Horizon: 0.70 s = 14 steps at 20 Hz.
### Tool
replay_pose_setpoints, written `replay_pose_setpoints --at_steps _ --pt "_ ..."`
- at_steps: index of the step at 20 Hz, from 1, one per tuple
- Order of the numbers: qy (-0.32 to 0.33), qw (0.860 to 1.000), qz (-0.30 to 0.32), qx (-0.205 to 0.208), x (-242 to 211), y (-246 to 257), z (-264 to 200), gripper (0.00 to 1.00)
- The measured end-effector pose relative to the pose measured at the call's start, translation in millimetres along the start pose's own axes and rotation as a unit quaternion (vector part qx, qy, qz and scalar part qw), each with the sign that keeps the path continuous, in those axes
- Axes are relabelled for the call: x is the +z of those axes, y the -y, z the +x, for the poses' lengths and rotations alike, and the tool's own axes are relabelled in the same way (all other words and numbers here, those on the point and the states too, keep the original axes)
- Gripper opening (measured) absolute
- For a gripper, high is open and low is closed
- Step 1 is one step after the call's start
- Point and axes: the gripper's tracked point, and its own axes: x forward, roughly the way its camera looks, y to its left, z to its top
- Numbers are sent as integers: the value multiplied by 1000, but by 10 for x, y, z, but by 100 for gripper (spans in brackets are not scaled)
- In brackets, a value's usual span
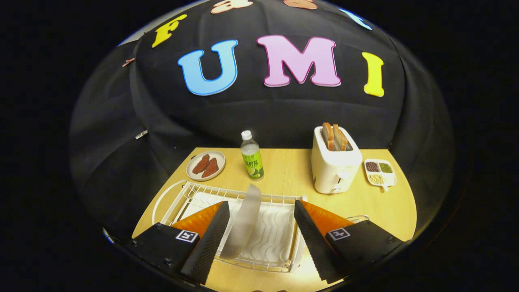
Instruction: Take the plate from the dish rack, then take the spoon from the basket and place it into the plate.
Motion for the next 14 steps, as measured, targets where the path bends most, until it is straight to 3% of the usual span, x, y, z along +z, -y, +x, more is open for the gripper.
replay_pose_setpoints --at_steps 4,6,8,9,10,14 --pt "-62 998 16 10 -239 -151 325 97" --pt "-79 997 16 15 -322 -232 424 88" --pt "-99 995 14 9 -428 -263 493 70" --pt "-105 994 16 7 -444 -306 476 55" --pt "-104 994 18 4 -451 -305 503 56" --pt "-111 993 19 -36 -461 -257 457 45"
